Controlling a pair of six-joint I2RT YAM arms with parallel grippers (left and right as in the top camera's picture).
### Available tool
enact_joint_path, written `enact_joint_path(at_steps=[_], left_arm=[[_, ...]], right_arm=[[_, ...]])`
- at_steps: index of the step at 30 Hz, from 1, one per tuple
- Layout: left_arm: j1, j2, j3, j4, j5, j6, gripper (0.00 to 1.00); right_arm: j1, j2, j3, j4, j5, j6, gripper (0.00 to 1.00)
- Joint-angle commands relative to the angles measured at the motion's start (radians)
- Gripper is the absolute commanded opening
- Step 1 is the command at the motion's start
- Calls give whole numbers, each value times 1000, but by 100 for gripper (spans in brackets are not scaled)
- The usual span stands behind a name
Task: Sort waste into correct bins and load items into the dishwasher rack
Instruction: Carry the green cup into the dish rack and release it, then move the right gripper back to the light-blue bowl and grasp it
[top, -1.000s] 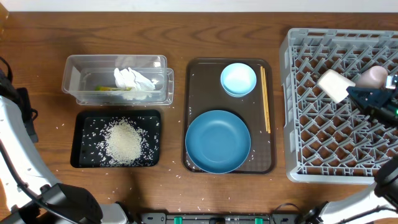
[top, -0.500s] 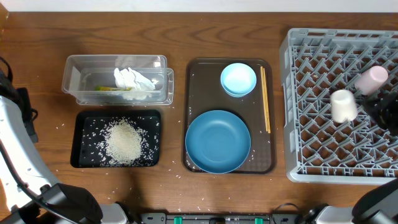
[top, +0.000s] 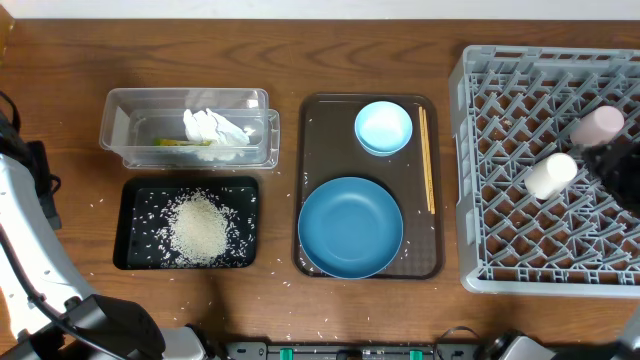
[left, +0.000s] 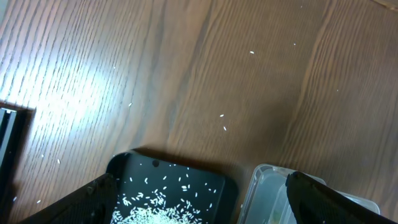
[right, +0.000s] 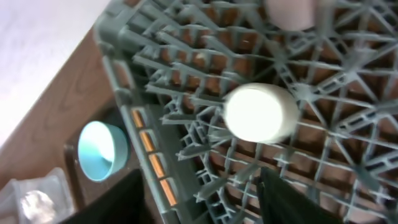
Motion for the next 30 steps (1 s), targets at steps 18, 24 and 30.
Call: enact_joint_path(at_steps=[18, 24, 30], left_arm=[[2, 2, -3, -7, -6, 10, 89], [2, 2, -3, -7, -6, 10, 89], [2, 2, -3, -7, -6, 10, 89]], right_arm=[[639, -12, 220, -30, 131, 54, 88], [745, 37, 249, -59, 131, 45, 92], [838, 72, 248, -54, 139, 42, 99]])
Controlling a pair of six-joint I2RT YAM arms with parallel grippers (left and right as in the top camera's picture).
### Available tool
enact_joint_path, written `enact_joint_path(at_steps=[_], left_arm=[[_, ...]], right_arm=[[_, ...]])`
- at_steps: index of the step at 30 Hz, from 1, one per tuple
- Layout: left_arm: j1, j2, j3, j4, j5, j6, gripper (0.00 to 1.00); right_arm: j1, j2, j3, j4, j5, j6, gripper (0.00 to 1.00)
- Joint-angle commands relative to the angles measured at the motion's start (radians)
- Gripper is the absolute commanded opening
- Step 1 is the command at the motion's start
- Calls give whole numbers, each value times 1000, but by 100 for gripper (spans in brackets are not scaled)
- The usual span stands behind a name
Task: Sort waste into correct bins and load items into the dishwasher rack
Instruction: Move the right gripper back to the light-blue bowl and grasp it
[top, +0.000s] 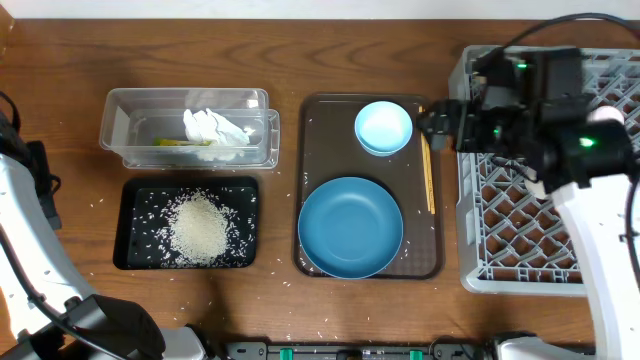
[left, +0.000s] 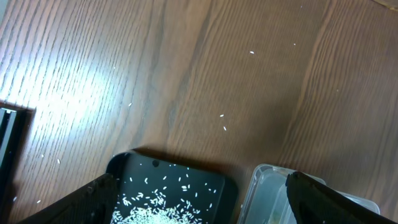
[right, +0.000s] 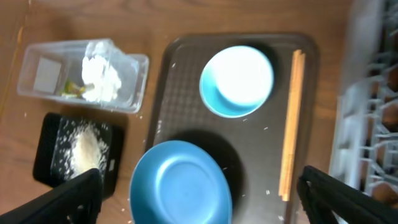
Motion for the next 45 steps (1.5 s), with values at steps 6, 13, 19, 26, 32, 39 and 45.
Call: enact_joint_path(at_steps=[6, 13, 19, 26, 32, 39, 45], left_arm=[[2, 2, -3, -6, -6, 10, 89], [2, 2, -3, -6, -6, 10, 89], [2, 2, -3, -6, -6, 10, 89], [2, 2, -3, -6, -6, 10, 89], [2, 2, -3, -6, -6, 10, 89], [2, 2, -3, -6, -6, 10, 89], [2, 2, -3, -6, -6, 10, 89]], right_arm=[[92, 23, 11, 0, 9, -2, 99], [98, 23, 11, -74, -43, 5, 99], [106, 23, 11, -117, -122, 5, 99], [144, 37, 10, -20, -101, 4, 99], [187, 112, 10, 113, 9, 9, 99], [214, 278, 10, 114, 69, 23, 86], [248, 357, 11, 117, 228, 55, 78]])
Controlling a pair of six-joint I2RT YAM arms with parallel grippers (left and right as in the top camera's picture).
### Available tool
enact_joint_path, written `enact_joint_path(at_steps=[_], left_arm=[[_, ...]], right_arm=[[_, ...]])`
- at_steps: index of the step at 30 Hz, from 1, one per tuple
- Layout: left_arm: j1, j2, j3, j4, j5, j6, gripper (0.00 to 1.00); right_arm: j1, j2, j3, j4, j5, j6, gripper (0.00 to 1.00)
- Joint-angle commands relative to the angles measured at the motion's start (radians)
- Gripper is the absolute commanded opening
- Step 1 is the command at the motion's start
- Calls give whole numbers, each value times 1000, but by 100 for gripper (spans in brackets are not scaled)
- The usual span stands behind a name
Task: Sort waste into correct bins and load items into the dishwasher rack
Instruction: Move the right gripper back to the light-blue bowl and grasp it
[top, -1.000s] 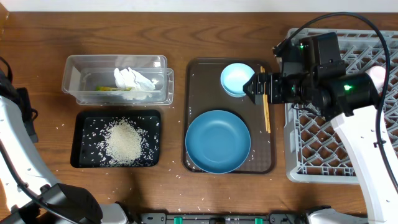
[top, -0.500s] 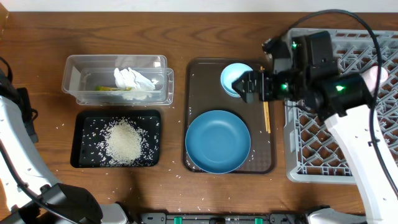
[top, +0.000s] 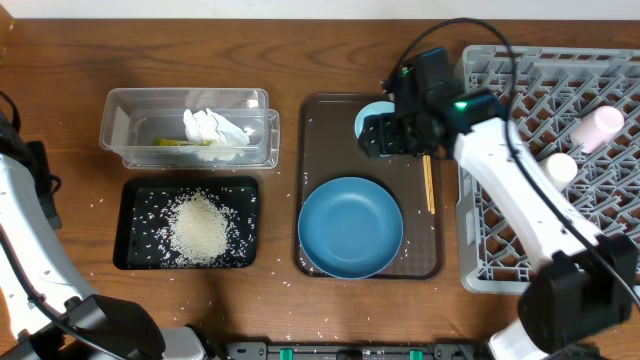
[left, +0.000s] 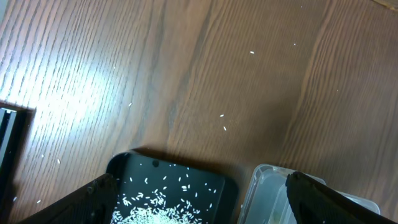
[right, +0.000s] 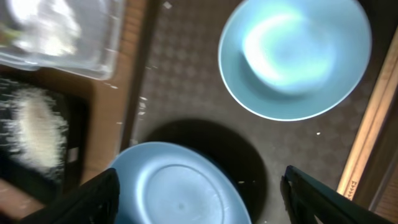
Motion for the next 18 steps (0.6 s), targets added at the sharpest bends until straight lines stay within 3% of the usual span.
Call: enact_joint_path(at_steps=[1, 4, 10, 18], left_arm=[[2, 2, -3, -6, -6, 10, 89], [2, 2, -3, -6, -6, 10, 89], [2, 2, -3, -6, -6, 10, 89], [2, 2, -3, -6, -6, 10, 89]], right_arm=[[21, 5, 11, -2, 128, 34, 77], [21, 5, 11, -7, 191, 39, 73], [20, 5, 11, 1, 315, 60, 54], [24, 5, 11, 106, 299, 72, 65]])
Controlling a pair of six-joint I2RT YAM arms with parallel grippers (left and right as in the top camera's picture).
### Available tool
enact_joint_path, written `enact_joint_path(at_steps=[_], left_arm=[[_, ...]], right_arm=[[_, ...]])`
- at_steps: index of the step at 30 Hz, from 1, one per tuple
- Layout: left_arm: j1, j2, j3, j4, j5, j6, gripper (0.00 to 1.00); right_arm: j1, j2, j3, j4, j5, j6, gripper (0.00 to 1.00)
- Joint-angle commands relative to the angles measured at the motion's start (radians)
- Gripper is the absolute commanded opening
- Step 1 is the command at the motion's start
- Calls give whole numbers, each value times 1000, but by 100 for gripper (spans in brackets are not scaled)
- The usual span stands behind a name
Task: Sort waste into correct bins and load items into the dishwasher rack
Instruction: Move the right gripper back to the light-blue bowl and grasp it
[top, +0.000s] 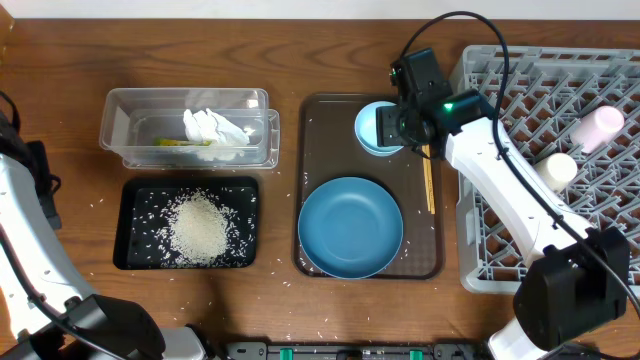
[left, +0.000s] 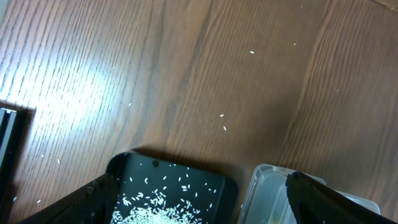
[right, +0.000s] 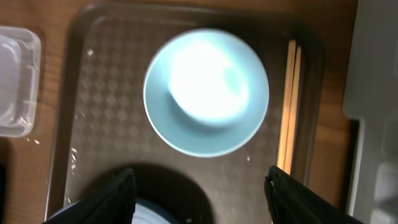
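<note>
A small light-blue bowl (right: 206, 93) sits at the far end of the brown tray (top: 320, 150). A large blue plate (top: 350, 227) lies nearer on it, and a pair of chopsticks (right: 289, 106) runs along its right side. My right gripper (right: 202, 205) hovers open just above the bowl with nothing between its fingers (right: 118, 193). The grey dishwasher rack (top: 520, 200) holds a pink cup (top: 598, 127) and a white cup (top: 552, 172). My left gripper (left: 199, 211) is open over the table's far left, empty.
A clear bin (top: 130, 130) with white tissue (top: 213, 128) and some green scraps stands at the far left. In front of it is a black tray (top: 135, 230) holding a heap of rice (top: 198, 228). Stray rice grains dot the table.
My right gripper has shifted from over the gap between plate and bowl to right above the small bowl, which now fills the wrist view. The left arm has not moved.
My right gripper was open over the white cup lying in the rack. It then stood high by the rack's left edge with the whole tray in its view, then lower over the tray, and now above the small bowl. The left arm stayed still throughout.
</note>
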Motion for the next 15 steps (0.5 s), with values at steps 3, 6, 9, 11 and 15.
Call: enact_joint_path(at_steps=[3, 6, 9, 11, 15], left_arm=[[2, 2, -3, -6, -6, 10, 89], [2, 2, -3, -6, -6, 10, 89], [2, 2, -3, -6, -6, 10, 89], [2, 2, -3, -6, -6, 10, 89], [2, 2, -3, -7, -6, 10, 89]], right_arm=[[9, -7, 11, 77, 13, 29, 66], [16, 0, 11, 131, 18, 24, 68], [24, 26, 11, 175, 18, 21, 71], [27, 56, 11, 201, 17, 21, 73], [37, 126, 11, 226, 4, 22, 73]])
